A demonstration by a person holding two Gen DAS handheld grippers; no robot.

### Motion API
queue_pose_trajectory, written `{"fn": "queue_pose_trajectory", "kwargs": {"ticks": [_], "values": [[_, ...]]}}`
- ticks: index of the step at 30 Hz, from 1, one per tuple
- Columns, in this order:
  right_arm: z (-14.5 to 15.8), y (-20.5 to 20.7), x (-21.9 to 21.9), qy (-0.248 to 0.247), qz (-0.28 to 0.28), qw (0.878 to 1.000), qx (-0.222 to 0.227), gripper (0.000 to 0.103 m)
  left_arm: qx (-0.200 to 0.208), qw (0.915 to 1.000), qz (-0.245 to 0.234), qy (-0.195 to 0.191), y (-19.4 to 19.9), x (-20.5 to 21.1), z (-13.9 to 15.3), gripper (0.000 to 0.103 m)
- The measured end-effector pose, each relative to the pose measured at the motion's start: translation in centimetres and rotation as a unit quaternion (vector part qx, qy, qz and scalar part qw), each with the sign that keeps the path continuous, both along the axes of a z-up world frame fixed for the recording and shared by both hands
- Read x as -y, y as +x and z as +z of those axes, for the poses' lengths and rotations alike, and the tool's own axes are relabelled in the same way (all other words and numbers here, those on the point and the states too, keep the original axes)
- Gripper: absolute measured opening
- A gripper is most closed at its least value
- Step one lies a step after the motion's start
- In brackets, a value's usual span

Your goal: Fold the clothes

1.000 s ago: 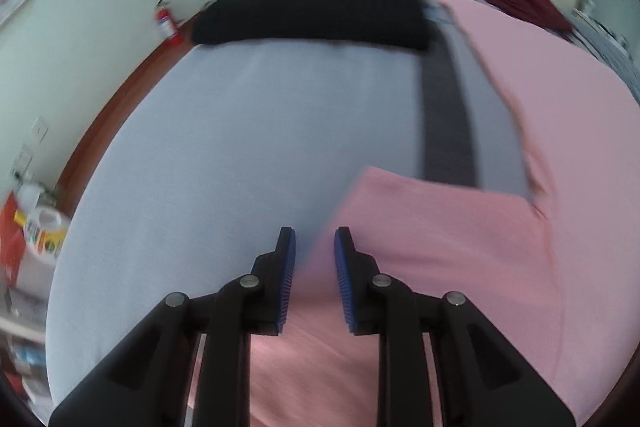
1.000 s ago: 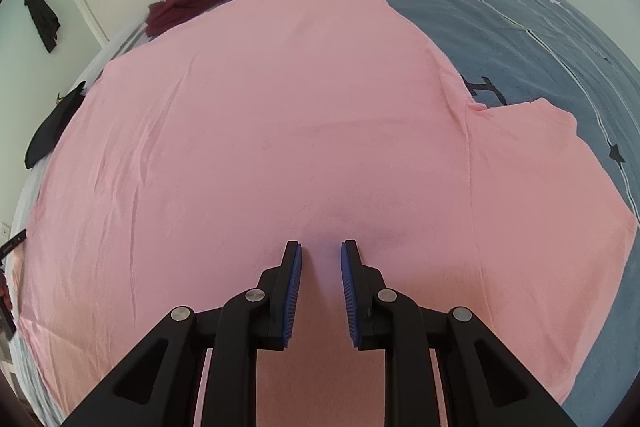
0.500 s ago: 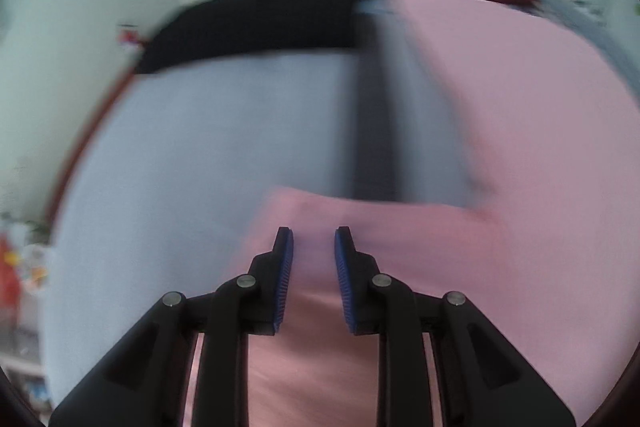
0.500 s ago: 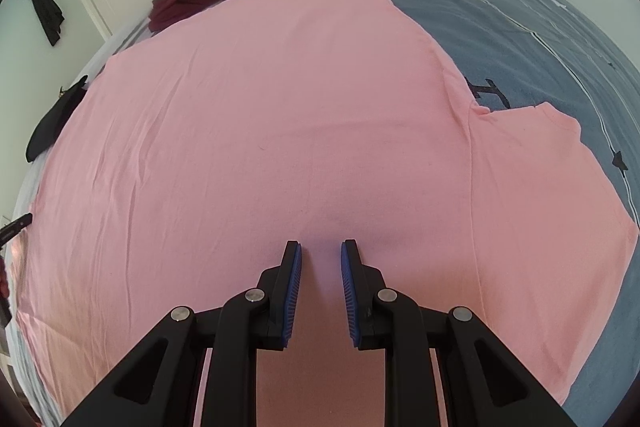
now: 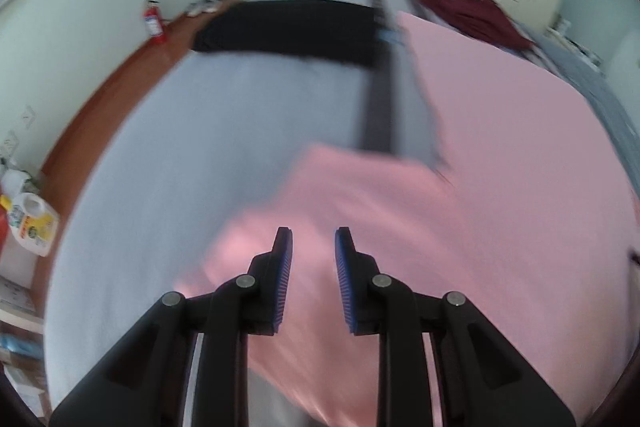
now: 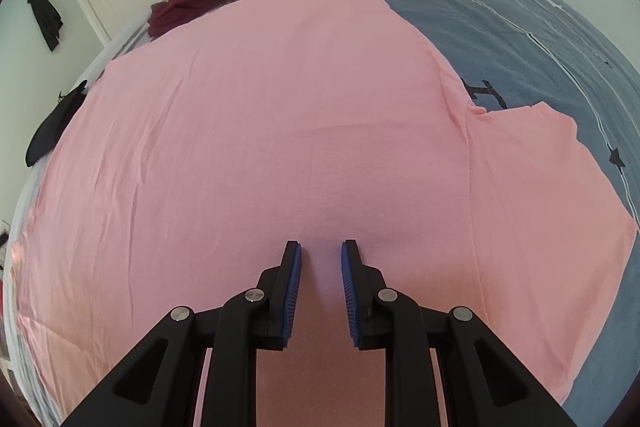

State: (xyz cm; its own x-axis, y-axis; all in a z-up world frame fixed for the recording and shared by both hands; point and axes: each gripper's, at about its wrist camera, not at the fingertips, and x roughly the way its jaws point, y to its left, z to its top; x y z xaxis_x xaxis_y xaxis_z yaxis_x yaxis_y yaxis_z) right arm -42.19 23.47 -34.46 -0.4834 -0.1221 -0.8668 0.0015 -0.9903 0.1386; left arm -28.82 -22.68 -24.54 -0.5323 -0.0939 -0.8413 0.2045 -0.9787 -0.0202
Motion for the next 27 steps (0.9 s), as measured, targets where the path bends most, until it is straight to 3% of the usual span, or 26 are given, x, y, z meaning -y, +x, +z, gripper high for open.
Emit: {"fn": "queue_pose_trajectory", "kwargs": {"ticks": [3,6,10,11,12,13,16,24,27], "values": [[0.8,0.9,0.4,-0.005,0.007,1.000,-0.005,0.019,0.006,0.9994,-0.035,0.003,2.8,-3.0,-0.2,0.019],[1.2,2.0,0.6,-0.007,0.017,1.000,-0.001,0.019,0.032,0.9990,-0.030,0.001,4.9,-4.0,-1.9,0.019],[1.0,3.6,0.2,0.003,0.031,0.999,0.012,0.019,0.058,0.9979,0.030,-0.007,6.4,-0.9,-4.1,0.019],[0.7,4.0,-0.1,0.004,0.032,0.999,0.017,0.019,0.060,0.9971,0.046,-0.004,6.7,0.0,-4.5,0.021],[0.5,4.3,-0.6,0.006,0.030,0.999,0.023,0.019,0.061,0.9963,0.061,-0.003,7.0,0.9,-4.6,0.032],[0.2,4.6,-1.1,0.008,0.027,0.999,0.028,0.019,0.061,0.9954,0.073,-0.009,7.1,1.6,-4.5,0.036],[-0.1,5.4,-2.8,0.009,0.016,0.999,0.035,0.019,0.063,0.9926,0.101,-0.023,6.9,2.9,-3.7,0.037],[0.9,5.8,-5.2,0.013,0.009,0.999,0.028,0.019,0.004,0.9976,0.062,-0.028,-0.7,2.3,-1.5,0.037],[1.2,5.7,-5.7,0.012,0.005,1.000,0.021,0.019,0.018,0.9973,0.061,-0.036,-3.2,2.6,-2.9,0.036]]}}
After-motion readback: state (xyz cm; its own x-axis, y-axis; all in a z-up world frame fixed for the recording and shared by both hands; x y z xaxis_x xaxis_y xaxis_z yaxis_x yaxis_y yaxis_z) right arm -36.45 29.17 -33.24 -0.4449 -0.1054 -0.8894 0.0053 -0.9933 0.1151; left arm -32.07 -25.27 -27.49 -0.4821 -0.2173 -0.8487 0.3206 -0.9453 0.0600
